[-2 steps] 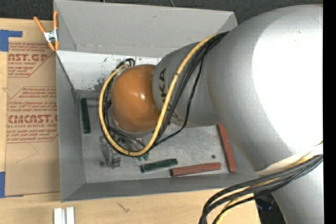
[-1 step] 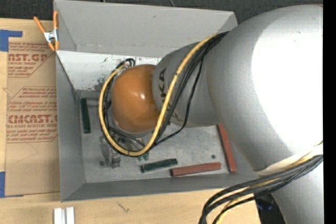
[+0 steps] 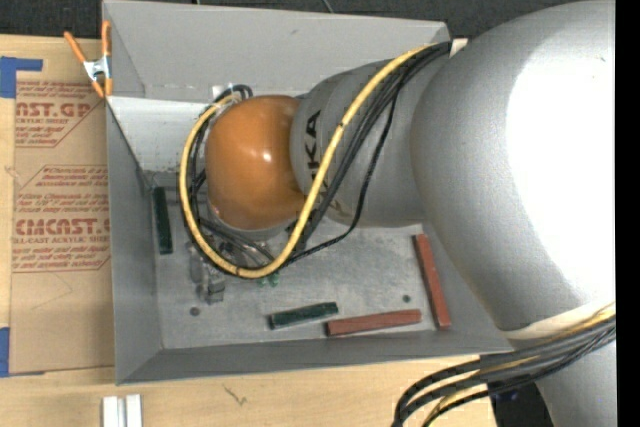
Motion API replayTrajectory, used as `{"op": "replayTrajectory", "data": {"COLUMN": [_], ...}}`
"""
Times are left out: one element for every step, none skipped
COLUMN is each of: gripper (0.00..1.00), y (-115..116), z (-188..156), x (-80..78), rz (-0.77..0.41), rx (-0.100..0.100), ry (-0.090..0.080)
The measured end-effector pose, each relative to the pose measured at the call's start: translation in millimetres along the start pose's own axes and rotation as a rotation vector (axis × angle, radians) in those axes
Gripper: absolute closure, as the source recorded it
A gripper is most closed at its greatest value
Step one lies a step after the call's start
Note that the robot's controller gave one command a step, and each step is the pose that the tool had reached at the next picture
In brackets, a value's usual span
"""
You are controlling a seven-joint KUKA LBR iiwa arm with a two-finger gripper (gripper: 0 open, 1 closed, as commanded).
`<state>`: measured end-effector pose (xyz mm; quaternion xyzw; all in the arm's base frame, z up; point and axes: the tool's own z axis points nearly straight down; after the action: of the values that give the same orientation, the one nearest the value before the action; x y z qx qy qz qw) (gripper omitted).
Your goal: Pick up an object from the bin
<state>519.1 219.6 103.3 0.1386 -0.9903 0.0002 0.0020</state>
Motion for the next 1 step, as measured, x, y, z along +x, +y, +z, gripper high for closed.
{"op": "replayTrajectory", "data": {"gripper": [0.00], "y": [-2.5], "z": [-31.4], "x": [22.3], "rz": [0.014], "rx": [-0.001], "ry": [-0.005]}}
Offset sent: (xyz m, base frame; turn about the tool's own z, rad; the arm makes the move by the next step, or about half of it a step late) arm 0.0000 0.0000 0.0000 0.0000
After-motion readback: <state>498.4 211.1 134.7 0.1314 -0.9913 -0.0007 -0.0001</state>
